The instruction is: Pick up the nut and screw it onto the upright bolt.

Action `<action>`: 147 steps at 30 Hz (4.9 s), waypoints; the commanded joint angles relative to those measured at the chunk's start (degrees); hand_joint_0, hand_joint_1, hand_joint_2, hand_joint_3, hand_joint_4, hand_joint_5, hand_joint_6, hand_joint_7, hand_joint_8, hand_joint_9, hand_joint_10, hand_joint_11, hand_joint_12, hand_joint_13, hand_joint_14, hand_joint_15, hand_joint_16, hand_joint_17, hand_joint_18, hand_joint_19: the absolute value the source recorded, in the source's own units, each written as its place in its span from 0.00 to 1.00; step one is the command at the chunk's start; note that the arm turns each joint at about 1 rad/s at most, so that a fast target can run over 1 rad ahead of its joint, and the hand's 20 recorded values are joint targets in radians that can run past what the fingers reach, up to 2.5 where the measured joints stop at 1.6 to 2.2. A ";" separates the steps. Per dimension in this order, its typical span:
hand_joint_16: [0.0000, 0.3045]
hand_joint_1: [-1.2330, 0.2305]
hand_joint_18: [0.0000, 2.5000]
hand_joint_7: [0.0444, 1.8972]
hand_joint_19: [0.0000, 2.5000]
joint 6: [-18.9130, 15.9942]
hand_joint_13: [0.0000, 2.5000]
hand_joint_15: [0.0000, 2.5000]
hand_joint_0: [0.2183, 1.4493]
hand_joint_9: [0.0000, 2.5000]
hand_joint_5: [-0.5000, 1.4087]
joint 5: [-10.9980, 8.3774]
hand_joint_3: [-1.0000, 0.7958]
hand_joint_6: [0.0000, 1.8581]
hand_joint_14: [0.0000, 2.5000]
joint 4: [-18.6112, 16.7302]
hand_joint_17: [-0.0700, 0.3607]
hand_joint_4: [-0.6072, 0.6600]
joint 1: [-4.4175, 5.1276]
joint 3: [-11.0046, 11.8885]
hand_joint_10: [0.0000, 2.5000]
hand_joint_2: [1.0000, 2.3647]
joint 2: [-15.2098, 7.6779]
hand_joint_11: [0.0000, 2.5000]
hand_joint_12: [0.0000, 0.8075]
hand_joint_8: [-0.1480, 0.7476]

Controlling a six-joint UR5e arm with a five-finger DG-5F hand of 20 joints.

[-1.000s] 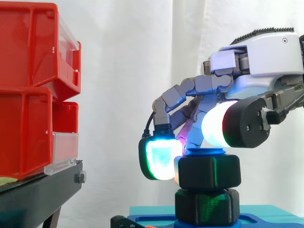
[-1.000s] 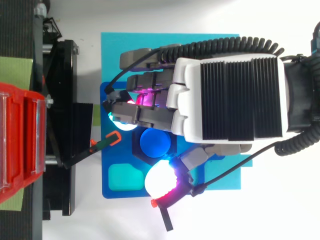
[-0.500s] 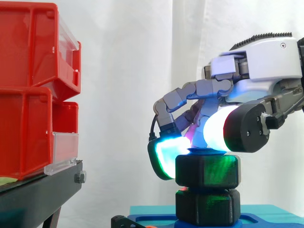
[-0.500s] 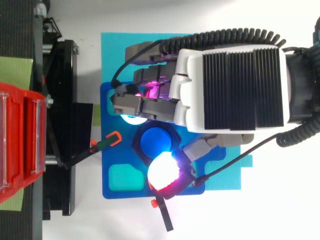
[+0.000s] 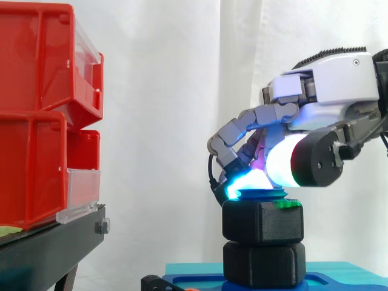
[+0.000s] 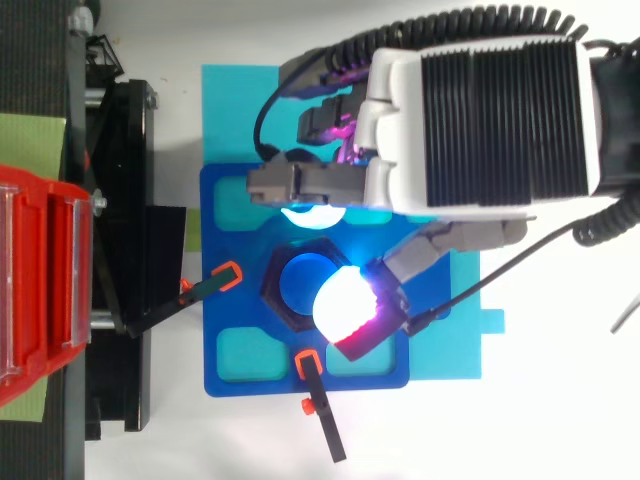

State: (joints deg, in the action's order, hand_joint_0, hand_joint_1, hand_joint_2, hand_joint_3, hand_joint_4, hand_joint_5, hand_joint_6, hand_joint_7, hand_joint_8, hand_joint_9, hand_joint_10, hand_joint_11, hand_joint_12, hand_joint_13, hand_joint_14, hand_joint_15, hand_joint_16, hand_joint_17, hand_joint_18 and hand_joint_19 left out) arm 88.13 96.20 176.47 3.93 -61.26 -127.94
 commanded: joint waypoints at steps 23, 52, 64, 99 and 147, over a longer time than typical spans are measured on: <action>0.10 0.62 0.27 0.44 0.03 1.60 0.40 0.00 0.17 0.47 0.23 1.18 0.28 0.27 0.00 3.18 0.33 0.67 -0.33 5.45 0.00 0.00 -0.03 0.00 0.24 0.46; 0.12 0.65 0.09 0.29 0.00 0.55 0.25 0.00 0.13 0.28 0.19 -2.16 0.28 0.27 0.00 1.07 0.36 0.64 3.89 2.98 0.00 0.00 -0.03 0.00 0.32 0.41; 0.11 0.67 0.08 0.41 0.00 -1.03 0.25 0.00 0.15 0.29 0.21 -2.60 0.28 0.27 0.00 0.81 0.34 0.65 4.41 1.75 0.00 0.00 -0.03 0.00 0.31 0.43; 0.09 0.63 0.16 0.70 0.00 -1.03 0.31 0.00 0.21 0.35 0.25 -2.51 0.28 0.27 0.00 0.10 0.30 0.64 4.33 0.17 0.00 0.00 -0.03 0.00 0.27 0.45; 0.09 0.63 0.21 0.64 0.02 0.02 0.34 0.00 0.22 0.41 0.24 0.57 0.28 0.27 0.00 6.61 0.30 0.64 -0.95 7.47 0.00 0.00 0.06 0.00 0.25 0.45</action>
State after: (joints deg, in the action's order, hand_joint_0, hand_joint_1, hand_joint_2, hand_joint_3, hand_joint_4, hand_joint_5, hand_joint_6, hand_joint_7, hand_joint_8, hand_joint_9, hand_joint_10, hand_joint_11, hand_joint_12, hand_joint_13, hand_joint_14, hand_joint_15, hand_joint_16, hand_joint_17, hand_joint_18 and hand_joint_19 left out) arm 87.92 96.74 181.98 3.38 -55.29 -127.91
